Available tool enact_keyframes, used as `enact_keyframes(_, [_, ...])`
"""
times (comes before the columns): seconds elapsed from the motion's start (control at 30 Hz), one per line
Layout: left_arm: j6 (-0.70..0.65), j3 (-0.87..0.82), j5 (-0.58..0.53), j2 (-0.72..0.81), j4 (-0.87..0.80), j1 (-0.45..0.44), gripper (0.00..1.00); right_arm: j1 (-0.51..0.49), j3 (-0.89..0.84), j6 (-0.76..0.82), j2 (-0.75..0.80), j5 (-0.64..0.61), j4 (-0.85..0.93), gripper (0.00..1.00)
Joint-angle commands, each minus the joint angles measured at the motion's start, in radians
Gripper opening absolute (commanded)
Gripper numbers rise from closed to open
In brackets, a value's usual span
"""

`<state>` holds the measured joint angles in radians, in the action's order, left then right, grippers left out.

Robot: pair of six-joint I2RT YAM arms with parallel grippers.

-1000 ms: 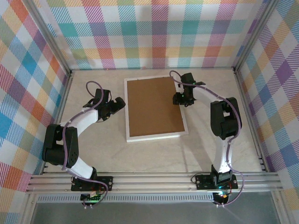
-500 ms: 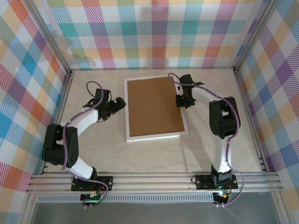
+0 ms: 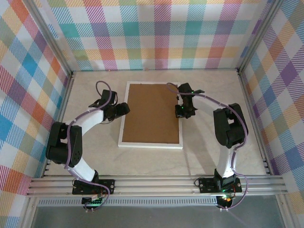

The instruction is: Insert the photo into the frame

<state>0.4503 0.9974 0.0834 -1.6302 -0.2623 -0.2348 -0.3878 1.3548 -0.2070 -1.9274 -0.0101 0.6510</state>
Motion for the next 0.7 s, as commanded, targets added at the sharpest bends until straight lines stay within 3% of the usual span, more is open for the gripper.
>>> enact_keyframes(0.0, [-0.076, 0.026, -0.028, -0.039, -0.061, -0.013, 0.74, -0.005, 0.015, -0.02, 0.055, 0.032, 0.042, 0.34])
enact_keyframes(0.2, [-0.09, 0.029, -0.039, -0.081, -0.071, -0.014, 0.68, 0.032, 0.04, -0.064, 0.117, 0.088, 0.009, 0.63])
enact_keyframes(0.27, [-0.094, 0.038, -0.032, -0.099, -0.075, -0.014, 0.64, 0.055, 0.035, -0.086, 0.133, 0.103, -0.018, 0.8])
enact_keyframes(0.3, [-0.095, 0.045, -0.03, -0.11, -0.081, -0.014, 0.62, 0.069, 0.033, -0.099, 0.14, 0.105, -0.031, 0.95])
enact_keyframes(0.33, [-0.095, 0.05, -0.028, -0.118, -0.083, -0.014, 0.58, 0.082, 0.028, -0.109, 0.147, 0.114, -0.049, 0.99])
enact_keyframes(0.67, [-0.115, 0.043, -0.006, -0.12, -0.1, -0.026, 0.33, 0.155, 0.075, -0.12, 0.121, 0.164, -0.091, 0.99])
